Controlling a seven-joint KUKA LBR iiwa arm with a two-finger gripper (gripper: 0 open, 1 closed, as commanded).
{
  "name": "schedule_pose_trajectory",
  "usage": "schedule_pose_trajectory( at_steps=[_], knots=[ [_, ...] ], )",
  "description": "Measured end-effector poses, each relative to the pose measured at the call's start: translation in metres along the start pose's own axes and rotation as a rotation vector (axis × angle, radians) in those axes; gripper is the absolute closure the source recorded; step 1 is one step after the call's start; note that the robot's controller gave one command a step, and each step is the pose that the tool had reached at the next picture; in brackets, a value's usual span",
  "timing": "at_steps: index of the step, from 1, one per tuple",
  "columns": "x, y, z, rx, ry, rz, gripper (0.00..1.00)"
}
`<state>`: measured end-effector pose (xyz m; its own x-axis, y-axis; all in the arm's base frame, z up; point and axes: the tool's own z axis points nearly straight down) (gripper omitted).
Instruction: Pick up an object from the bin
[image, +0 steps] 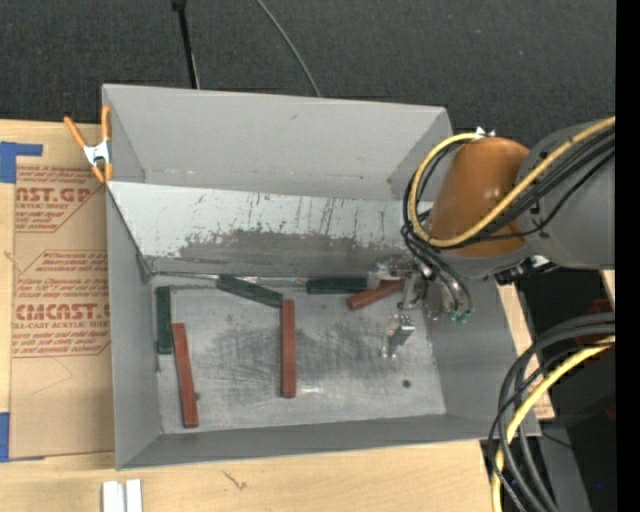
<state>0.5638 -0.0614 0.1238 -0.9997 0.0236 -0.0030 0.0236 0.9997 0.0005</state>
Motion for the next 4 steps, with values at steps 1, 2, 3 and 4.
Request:
schedule_pose_trajectory(
  at_steps=[1,2,3,4],
  knots=[
    [-0.030,0.031,-0.012,-0.001,0.000,0.009,0.00],
    [-0.023,0.012,0.048,0.000,-0.004,-0.026,0.00],
    [-0.021,0.012,0.050,-0.002,0.002,0.298,0.00],
    [-0.020,-0.020,0.048,0.001,0.001,0.303,0.00]
  ],
)
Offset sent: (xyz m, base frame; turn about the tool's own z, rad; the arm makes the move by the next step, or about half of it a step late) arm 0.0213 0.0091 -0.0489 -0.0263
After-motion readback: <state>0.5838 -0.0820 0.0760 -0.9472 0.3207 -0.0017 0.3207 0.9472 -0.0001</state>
